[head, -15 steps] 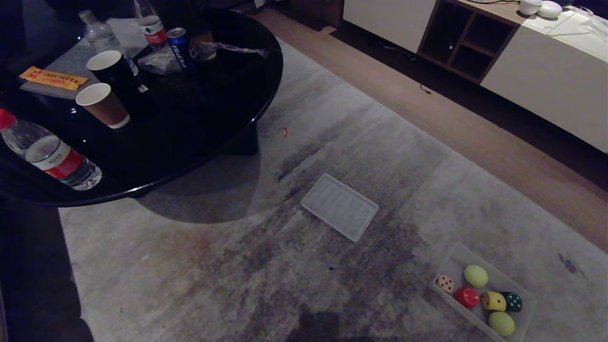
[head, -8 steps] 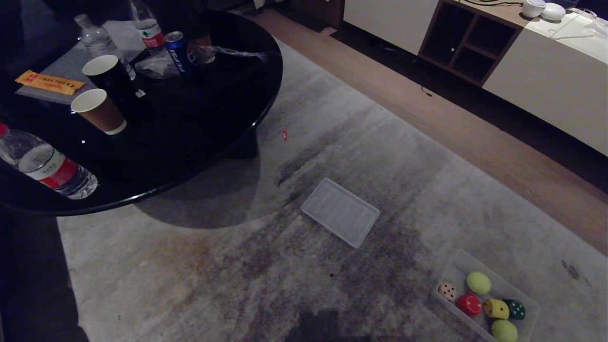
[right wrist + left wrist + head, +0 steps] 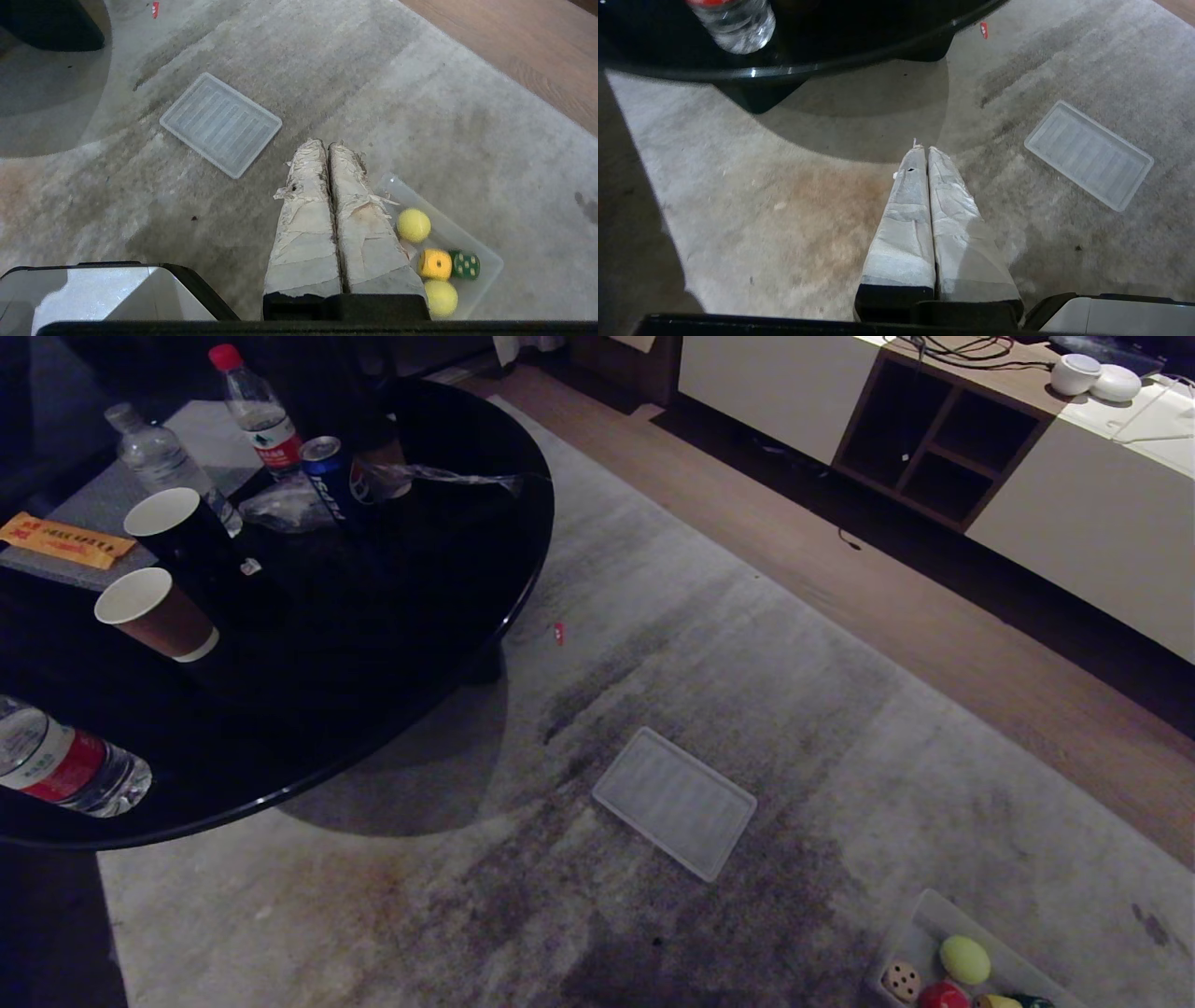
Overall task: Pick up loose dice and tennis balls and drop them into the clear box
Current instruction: Close the lid
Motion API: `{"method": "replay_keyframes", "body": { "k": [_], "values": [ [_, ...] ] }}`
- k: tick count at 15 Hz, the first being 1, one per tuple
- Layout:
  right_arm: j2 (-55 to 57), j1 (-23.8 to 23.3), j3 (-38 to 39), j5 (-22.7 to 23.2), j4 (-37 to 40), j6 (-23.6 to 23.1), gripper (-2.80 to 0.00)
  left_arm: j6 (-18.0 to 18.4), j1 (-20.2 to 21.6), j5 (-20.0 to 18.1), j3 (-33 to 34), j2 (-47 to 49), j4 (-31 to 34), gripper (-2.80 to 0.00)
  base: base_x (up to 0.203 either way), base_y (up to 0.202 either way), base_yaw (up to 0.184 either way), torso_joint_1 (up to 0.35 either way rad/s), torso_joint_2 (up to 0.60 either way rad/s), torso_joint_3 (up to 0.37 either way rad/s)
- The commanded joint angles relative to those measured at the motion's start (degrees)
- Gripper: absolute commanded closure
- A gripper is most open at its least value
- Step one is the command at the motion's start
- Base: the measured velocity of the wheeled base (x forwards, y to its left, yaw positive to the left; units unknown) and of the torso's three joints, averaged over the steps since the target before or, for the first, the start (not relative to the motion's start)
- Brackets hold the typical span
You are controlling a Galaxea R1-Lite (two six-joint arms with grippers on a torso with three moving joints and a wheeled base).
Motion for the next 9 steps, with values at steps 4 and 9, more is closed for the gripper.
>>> {"method": "replay_keyframes", "body": {
  "k": [4,9],
  "values": [
    [0.1,0.0,0.0,0.0,0.0,0.0,0.0,-0.2,0.0,0.1,0.1,0.1,0.0,0.0,0.026,0.0,0.0,0.001,0.0,0.001],
    [0.1,0.0,0.0,0.0,0.0,0.0,0.0,-0.3,0.0,0.1,0.1,0.1,0.0,0.0,0.001,-0.002,0.031,0.0,0.0,0.0]
  ]
}}
